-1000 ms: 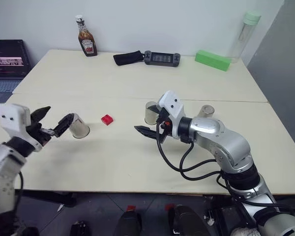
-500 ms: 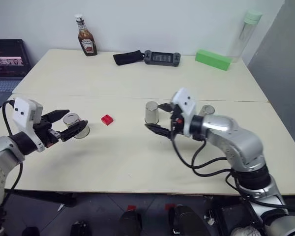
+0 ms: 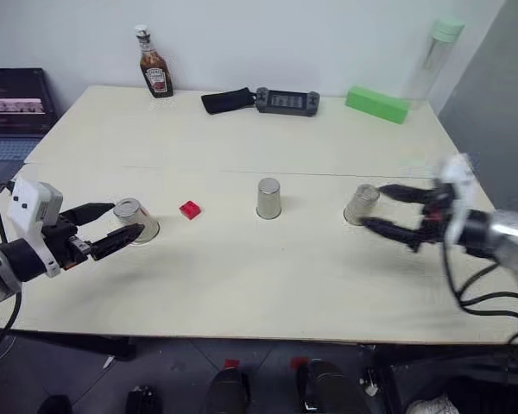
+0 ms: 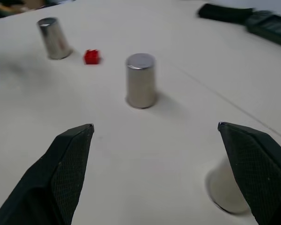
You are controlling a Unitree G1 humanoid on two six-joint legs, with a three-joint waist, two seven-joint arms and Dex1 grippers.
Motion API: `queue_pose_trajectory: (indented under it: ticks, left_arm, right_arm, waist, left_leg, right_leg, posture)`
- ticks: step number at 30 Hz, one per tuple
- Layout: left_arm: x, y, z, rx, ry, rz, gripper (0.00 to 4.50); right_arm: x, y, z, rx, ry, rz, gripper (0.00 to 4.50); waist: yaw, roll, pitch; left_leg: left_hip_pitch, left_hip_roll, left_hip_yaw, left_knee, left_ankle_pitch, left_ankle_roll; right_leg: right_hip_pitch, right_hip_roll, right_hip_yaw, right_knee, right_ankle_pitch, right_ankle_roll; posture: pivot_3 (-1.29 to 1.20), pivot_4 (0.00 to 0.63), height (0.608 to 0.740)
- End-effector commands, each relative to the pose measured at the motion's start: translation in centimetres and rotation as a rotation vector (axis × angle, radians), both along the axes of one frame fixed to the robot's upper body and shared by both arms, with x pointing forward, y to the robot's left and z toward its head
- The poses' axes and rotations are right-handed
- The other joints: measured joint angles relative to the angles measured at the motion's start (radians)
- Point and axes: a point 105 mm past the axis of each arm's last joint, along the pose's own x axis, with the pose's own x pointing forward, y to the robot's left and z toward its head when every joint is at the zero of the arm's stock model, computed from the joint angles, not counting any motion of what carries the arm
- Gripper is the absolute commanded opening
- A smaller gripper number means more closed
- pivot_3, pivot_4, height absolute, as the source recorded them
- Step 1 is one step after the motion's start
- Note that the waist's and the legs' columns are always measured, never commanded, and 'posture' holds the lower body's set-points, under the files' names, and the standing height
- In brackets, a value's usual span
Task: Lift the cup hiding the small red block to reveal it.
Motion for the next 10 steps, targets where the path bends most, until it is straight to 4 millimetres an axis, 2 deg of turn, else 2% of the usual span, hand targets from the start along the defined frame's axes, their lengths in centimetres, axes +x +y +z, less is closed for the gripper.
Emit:
queue_pose_trajectory:
  ticks: [1,3,5,10]
  left_arm:
    - [-0.2,-0.7,0.7,0.008,-0.023,-0.041,4.49]
    - [-0.3,-0.7,0.7,0.006,-0.021,-0.044,4.49]
    - [-0.4,-0.6,0.7,0.006,-0.020,-0.044,4.49]
    - [-0.6,-0.3,0.9,0.009,-0.024,-0.037,4.49]
  right_arm:
    - [-1.0,-0.5,-0.2,-0.038,-0.017,0.030,4.50]
    - [-0.9,-2.0,-0.8,-0.034,-0.006,-0.014,4.50]
    - [-0.9,-2.6,-0.9,-0.026,-0.005,-0.028,4.50]
    - [-0.4,-1.6,-0.9,-0.014,-0.012,-0.001,4.50]
  waist:
    - [-0.004,0.000,0.000]
    - [-0.008,0.000,0.000]
    - [-0.009,0.001,0.000]
    - [-0.009,0.001,0.001]
  left_leg:
    - [0.001,0.000,0.000,0.000,0.000,0.000]
    - [0.002,0.002,0.000,0.000,0.000,0.000]
    - [0.003,0.002,0.001,0.000,0.000,0.000]
    - [0.003,0.002,0.002,0.000,0.000,0.000]
  right_leg:
    - [0.001,0.001,0.000,0.000,0.000,0.000]
    - [0.001,0.002,0.001,0.001,0.000,0.000]
    - [0.000,0.003,0.001,0.002,0.000,0.000]
    - [0.000,0.003,0.003,0.002,0.000,0.000]
  posture:
    - [0.00,0.150,0.740]
    - [0.00,0.150,0.740]
    - [0.00,0.150,0.740]
    - [0.00,0.150,0.740]
